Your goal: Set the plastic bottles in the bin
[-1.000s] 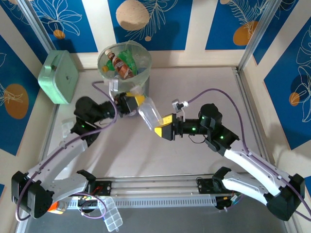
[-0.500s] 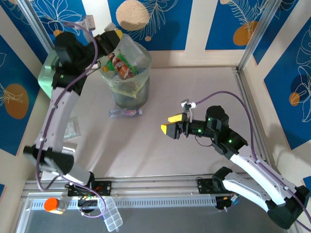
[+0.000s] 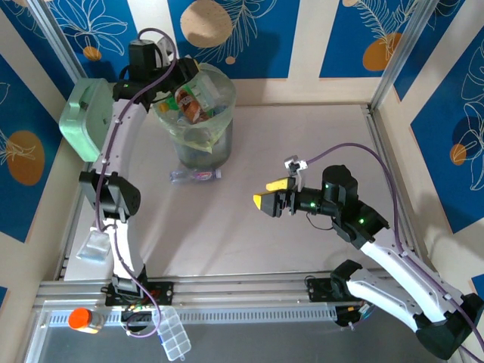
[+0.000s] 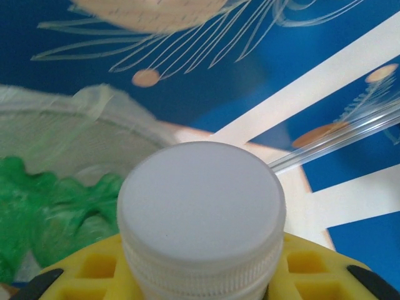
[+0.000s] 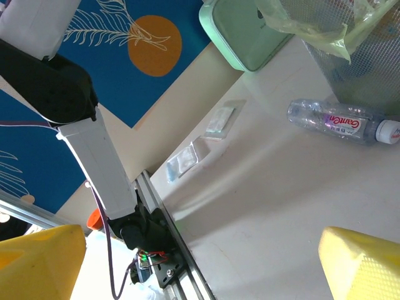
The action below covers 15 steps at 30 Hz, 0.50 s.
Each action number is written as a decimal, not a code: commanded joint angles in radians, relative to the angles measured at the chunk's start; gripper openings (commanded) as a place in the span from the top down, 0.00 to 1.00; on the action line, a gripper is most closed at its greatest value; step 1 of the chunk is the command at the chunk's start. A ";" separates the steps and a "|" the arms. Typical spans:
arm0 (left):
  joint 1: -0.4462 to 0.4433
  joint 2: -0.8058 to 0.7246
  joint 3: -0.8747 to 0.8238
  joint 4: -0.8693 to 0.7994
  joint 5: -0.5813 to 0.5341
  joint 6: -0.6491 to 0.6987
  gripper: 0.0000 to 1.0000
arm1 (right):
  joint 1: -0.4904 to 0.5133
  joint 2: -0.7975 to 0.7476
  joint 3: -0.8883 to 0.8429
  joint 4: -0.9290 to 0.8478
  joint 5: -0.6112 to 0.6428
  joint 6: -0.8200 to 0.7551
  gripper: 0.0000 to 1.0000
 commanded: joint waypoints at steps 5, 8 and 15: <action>-0.006 0.062 0.070 -0.113 -0.015 0.110 0.90 | -0.010 0.030 0.024 0.001 -0.001 -0.012 0.04; -0.014 0.092 0.071 -0.157 -0.056 0.153 0.86 | -0.010 0.045 0.022 0.016 -0.004 -0.005 0.04; -0.018 0.126 0.067 -0.161 -0.103 0.187 0.58 | -0.010 0.065 0.010 0.040 -0.017 0.011 0.04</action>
